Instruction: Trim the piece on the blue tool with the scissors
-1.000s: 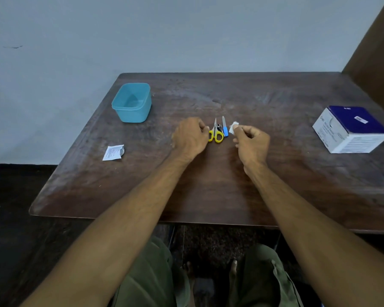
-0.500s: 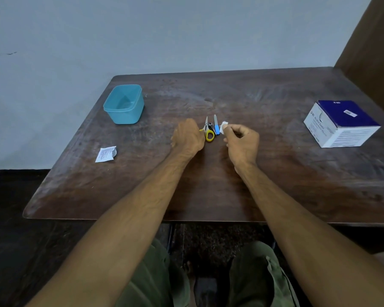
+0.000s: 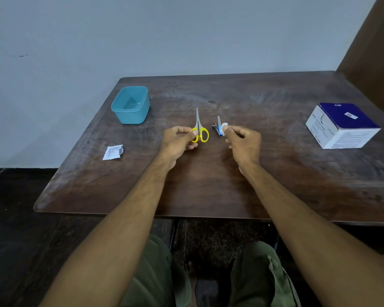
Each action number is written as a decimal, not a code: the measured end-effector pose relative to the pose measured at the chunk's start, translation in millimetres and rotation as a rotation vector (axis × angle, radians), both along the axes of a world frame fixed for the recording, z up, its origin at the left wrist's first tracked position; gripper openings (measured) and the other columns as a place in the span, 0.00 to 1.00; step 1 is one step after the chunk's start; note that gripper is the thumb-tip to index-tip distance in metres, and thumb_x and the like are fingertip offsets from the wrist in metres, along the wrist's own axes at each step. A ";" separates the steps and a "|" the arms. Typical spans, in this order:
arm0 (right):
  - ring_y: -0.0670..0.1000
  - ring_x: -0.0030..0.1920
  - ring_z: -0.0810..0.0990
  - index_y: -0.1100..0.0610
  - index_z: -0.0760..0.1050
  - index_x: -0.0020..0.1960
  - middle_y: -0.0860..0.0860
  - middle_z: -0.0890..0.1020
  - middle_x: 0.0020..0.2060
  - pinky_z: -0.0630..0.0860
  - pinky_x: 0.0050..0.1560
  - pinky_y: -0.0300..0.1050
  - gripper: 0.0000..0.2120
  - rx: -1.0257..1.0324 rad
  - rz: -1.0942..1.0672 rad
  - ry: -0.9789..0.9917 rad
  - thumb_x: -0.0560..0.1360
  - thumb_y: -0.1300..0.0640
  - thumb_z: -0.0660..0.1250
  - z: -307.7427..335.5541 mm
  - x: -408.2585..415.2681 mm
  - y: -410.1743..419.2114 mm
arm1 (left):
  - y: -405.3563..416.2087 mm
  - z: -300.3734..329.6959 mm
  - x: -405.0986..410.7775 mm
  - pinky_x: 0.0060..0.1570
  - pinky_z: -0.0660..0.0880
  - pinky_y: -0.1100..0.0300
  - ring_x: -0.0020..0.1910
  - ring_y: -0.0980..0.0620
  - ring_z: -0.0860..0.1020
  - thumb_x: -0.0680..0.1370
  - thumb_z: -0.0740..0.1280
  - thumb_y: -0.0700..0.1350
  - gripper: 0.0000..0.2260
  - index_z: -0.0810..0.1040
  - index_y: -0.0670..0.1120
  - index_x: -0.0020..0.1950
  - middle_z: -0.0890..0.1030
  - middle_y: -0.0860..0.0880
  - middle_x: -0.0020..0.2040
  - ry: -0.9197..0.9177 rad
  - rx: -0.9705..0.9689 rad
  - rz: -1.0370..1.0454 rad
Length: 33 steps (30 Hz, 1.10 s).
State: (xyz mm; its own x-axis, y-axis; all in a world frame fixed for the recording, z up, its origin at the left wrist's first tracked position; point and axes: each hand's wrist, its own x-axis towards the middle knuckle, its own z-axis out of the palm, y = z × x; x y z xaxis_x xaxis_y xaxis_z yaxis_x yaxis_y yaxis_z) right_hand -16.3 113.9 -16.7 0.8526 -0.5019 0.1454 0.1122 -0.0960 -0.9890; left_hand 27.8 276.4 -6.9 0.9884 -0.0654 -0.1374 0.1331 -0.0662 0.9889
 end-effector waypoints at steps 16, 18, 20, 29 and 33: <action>0.41 0.31 0.79 0.55 0.85 0.37 0.41 0.81 0.28 0.75 0.36 0.43 0.07 -0.247 0.037 -0.010 0.72 0.55 0.72 26.7 15.9 30.7 | 10.2 -12.8 -27.9 0.34 0.76 0.67 0.33 0.59 0.79 0.76 0.70 0.37 0.04 0.81 0.39 0.50 0.84 0.52 0.35 -0.242 -0.067 -0.009; 0.44 0.32 0.80 0.55 0.84 0.36 0.45 0.83 0.29 0.77 0.37 0.46 0.07 -0.236 0.042 0.008 0.72 0.55 0.71 25.6 17.2 34.3 | 10.2 -13.9 -27.8 0.34 0.75 0.68 0.32 0.60 0.79 0.76 0.71 0.37 0.04 0.81 0.39 0.50 0.84 0.53 0.34 -0.246 -0.063 -0.014; 0.46 0.32 0.79 0.57 0.83 0.34 0.53 0.84 0.30 0.77 0.36 0.49 0.09 -0.239 0.051 0.010 0.72 0.55 0.71 24.0 18.0 37.7 | 9.9 -14.5 -27.4 0.34 0.76 0.67 0.32 0.60 0.79 0.76 0.71 0.37 0.05 0.81 0.37 0.50 0.84 0.52 0.34 -0.247 -0.059 -0.015; 0.47 0.32 0.77 0.55 0.81 0.31 0.57 0.83 0.30 0.78 0.37 0.50 0.11 -0.136 0.046 0.060 0.71 0.53 0.72 37.8 28.9 47.5 | 11.1 -15.2 -25.3 0.33 0.76 0.67 0.32 0.60 0.80 0.75 0.71 0.37 0.04 0.80 0.38 0.48 0.83 0.48 0.37 -0.248 -0.072 -0.030; 0.44 0.29 0.76 0.53 0.81 0.33 0.47 0.80 0.26 0.75 0.35 0.42 0.09 -0.102 0.071 0.084 0.72 0.55 0.72 41.1 27.4 50.5 | 12.2 -15.7 -24.6 0.33 0.75 0.68 0.32 0.60 0.80 0.75 0.71 0.37 0.04 0.80 0.37 0.48 0.83 0.46 0.38 -0.251 -0.086 -0.022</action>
